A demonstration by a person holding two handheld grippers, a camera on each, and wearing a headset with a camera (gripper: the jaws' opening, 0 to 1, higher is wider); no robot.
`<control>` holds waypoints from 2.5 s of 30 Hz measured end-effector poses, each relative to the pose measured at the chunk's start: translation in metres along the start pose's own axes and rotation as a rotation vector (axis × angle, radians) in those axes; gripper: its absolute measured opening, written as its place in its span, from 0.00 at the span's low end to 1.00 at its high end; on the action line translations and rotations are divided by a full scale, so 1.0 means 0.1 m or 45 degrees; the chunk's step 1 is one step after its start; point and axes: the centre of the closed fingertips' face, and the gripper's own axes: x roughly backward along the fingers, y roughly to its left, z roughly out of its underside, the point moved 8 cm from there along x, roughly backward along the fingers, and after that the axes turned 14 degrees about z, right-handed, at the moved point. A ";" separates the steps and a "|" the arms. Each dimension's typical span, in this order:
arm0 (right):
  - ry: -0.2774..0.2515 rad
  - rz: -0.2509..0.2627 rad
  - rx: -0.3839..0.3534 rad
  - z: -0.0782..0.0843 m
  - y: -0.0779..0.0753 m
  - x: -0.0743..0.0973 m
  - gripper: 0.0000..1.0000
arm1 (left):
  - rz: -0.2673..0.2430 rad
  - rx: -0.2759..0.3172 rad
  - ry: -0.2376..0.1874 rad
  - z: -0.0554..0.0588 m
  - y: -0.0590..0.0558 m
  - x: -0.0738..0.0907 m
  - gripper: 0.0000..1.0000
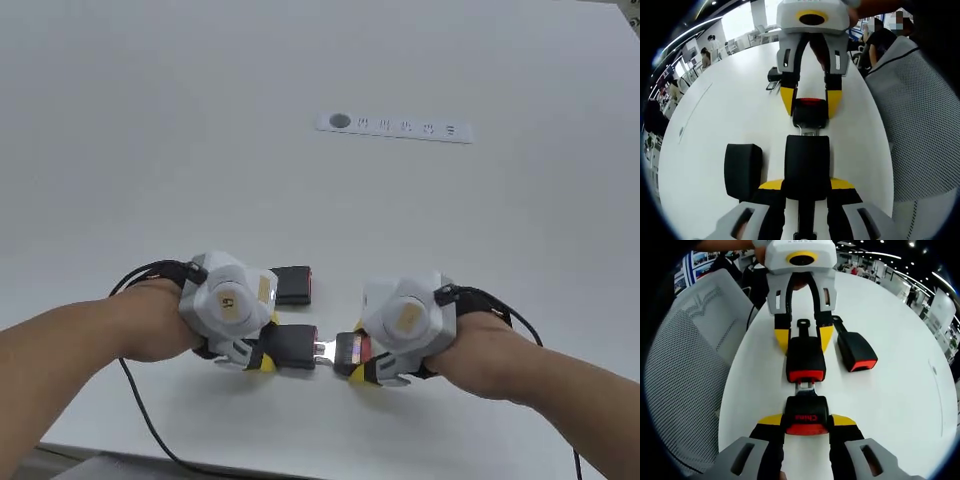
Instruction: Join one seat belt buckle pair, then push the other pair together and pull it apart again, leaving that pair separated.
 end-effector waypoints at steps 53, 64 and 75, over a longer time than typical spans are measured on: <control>-0.010 0.052 0.011 -0.10 0.04 -0.07 0.30 | 0.006 -0.005 -0.023 0.01 0.01 -0.01 0.31; -0.015 0.051 0.011 -0.09 0.04 -0.09 0.31 | 0.004 -0.004 -0.018 0.01 0.01 0.00 0.31; -0.018 0.046 0.000 -0.11 0.03 -0.10 0.31 | 0.002 0.006 -0.031 0.02 0.01 0.00 0.32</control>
